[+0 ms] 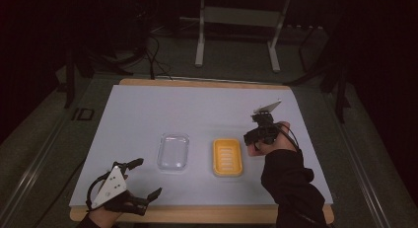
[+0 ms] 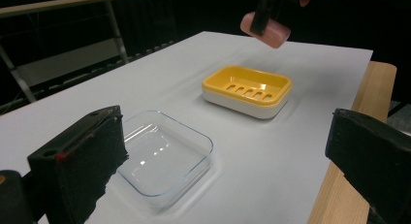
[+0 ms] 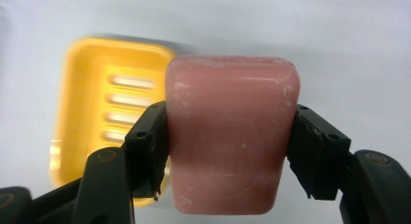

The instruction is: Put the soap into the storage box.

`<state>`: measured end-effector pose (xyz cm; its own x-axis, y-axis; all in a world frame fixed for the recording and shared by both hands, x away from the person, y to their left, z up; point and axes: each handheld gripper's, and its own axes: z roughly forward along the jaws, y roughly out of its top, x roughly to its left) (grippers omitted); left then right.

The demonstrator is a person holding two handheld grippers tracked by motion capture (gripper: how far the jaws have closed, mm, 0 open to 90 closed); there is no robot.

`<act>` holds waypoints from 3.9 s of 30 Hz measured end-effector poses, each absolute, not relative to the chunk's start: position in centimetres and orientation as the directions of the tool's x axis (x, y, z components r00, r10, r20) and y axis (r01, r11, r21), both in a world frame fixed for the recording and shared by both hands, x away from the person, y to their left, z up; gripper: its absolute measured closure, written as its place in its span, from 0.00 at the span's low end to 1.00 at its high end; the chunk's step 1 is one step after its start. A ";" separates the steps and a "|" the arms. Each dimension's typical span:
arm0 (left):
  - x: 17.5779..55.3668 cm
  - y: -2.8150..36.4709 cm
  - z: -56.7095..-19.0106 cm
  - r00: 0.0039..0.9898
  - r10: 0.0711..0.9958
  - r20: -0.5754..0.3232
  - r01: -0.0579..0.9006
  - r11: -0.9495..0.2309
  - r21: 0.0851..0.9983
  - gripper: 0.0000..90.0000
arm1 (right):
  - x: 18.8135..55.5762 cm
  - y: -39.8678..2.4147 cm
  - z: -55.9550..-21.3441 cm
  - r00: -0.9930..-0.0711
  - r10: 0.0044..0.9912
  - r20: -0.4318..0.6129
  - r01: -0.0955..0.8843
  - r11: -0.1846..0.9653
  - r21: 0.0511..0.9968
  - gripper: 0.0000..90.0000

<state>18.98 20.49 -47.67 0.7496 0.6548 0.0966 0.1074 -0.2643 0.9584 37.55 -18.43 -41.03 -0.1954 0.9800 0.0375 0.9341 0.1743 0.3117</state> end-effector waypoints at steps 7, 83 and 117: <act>19.0 20.5 -47.7 0.750 0.655 0.095 0.108 -0.263 0.959 0.01 | 36.5 -16.0 -39.5 -0.252 0.963 0.090 0.910 0.205 0.360 0.42; 19.1 20.7 -47.8 0.748 0.657 0.093 0.116 -0.268 0.957 0.01 | 36.5 -14.4 -42.2 -0.658 0.752 0.036 0.677 0.570 0.465 0.13; 19.2 20.6 -48.2 0.734 0.672 0.094 0.134 -0.280 0.951 0.01 | 31.7 -26.0 -46.4 -0.651 0.758 0.040 0.601 0.482 0.637 0.15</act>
